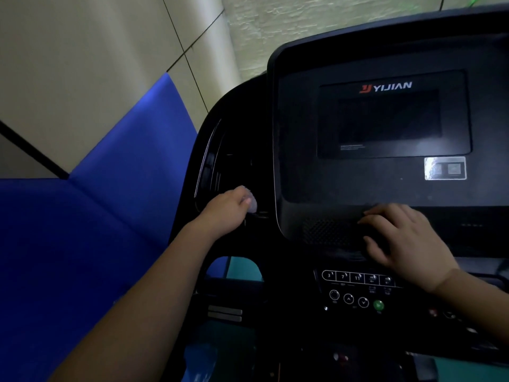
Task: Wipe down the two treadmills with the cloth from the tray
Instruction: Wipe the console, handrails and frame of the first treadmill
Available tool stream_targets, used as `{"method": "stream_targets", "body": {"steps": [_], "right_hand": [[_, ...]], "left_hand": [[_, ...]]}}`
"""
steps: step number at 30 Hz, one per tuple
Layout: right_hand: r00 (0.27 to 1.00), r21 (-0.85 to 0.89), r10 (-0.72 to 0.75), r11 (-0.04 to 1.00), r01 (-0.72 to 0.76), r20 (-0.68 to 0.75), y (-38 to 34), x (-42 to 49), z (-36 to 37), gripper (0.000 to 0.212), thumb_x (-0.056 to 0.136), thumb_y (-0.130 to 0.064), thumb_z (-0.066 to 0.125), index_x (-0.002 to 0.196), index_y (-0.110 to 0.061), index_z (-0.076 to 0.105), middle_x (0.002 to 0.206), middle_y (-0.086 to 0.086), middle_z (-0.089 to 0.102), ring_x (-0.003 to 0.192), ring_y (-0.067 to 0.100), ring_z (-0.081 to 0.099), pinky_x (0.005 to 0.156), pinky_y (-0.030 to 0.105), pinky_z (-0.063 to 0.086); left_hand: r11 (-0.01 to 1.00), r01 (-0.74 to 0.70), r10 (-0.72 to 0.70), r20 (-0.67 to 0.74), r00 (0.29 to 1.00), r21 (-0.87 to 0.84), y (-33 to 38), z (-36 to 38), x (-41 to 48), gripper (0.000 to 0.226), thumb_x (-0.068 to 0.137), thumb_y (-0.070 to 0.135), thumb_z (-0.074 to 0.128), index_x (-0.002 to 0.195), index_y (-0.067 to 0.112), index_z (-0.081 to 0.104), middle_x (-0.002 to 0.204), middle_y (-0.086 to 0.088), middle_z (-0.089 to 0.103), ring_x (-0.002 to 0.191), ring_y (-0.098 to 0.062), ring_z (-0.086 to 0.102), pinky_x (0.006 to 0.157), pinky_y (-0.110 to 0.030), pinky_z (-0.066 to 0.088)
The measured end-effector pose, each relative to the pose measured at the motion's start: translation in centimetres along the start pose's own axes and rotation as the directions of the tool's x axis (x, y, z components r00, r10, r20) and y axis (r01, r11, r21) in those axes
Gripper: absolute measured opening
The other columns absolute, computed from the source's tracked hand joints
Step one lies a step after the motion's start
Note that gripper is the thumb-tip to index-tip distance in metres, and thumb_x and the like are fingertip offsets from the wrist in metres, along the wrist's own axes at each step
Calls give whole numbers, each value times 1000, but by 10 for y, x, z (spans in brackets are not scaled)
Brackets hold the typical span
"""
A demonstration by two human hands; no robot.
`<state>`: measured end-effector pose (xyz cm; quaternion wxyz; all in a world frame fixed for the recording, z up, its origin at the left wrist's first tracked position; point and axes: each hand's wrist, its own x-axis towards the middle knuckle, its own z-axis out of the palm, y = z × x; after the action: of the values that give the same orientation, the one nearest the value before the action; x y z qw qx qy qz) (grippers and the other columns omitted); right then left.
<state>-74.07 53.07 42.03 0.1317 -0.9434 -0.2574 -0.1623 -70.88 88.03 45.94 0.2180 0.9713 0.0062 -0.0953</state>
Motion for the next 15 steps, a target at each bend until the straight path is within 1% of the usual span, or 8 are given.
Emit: {"method": "stream_targets", "body": {"steps": [2, 3, 5, 7, 9, 11, 15], "right_hand": [[1000, 1, -1, 1000, 1, -2, 0, 0, 0, 38, 81, -38, 46, 102, -15, 68, 106, 5, 61, 97, 30, 57, 81, 42, 45], [1000, 1, -2, 1000, 2, -2, 1, 0, 0, 38, 81, -38, 46, 102, -15, 68, 106, 5, 61, 97, 29, 57, 81, 42, 45], [1000, 2, -7, 1000, 7, -3, 1, 0, 1, 38, 81, -39, 46, 102, -15, 68, 106, 5, 61, 96, 29, 56, 80, 41, 44], [1000, 3, -11, 1000, 11, -10, 2, 0, 1, 38, 82, -38, 46, 102, -15, 68, 106, 5, 61, 95, 29, 56, 79, 41, 44], [1000, 7, -16, 1000, 16, -18, 2, 0, 1, 37, 82, -38, 47, 101, -15, 68, 106, 5, 61, 94, 29, 56, 79, 41, 44], [1000, 9, -20, 1000, 20, -23, 2, 0, 1, 36, 82, -38, 47, 101, -15, 68, 105, 5, 61, 93, 29, 57, 79, 41, 44], [999, 12, -24, 1000, 25, -23, 2, 0, 2, 34, 82, -37, 48, 99, -16, 68, 105, 5, 61, 93, 30, 58, 79, 42, 45]], "left_hand": [[1000, -31, 31, -27, 999, -1, 3, 7, -1, 20, 97, 28, 38, 109, 20, 52, 113, -2, 56, 103, -22, 53, 91, -40, 45], [999, -45, 46, -37, 998, 12, 2, 9, -2, 22, 97, 28, 39, 113, 20, 51, 115, -4, 56, 104, -23, 53, 92, -41, 44], [998, -46, 47, -23, 999, 43, -6, 7, -5, 33, 98, 29, 39, 128, 17, 45, 126, -10, 52, 111, -26, 50, 94, -42, 43], [993, -22, 25, -26, 999, 113, -18, 4, -5, 39, 99, 33, 36, 133, 16, 41, 129, -12, 51, 112, -27, 50, 94, -44, 44], [977, 32, -11, -101, 995, 210, -23, 4, -6, 38, 99, 35, 32, 130, 14, 42, 121, -16, 53, 104, -30, 52, 87, -45, 46], [972, 66, -22, -195, 981, 225, -14, 13, -9, 35, 99, 32, 33, 124, 11, 44, 116, -17, 53, 101, -31, 51, 84, -45, 46], [988, -26, 74, -317, 946, 152, 15, 40, -11, 25, 97, 24, 37, 113, 9, 49, 120, -14, 50, 106, -30, 49, 89, -45, 43]]}}
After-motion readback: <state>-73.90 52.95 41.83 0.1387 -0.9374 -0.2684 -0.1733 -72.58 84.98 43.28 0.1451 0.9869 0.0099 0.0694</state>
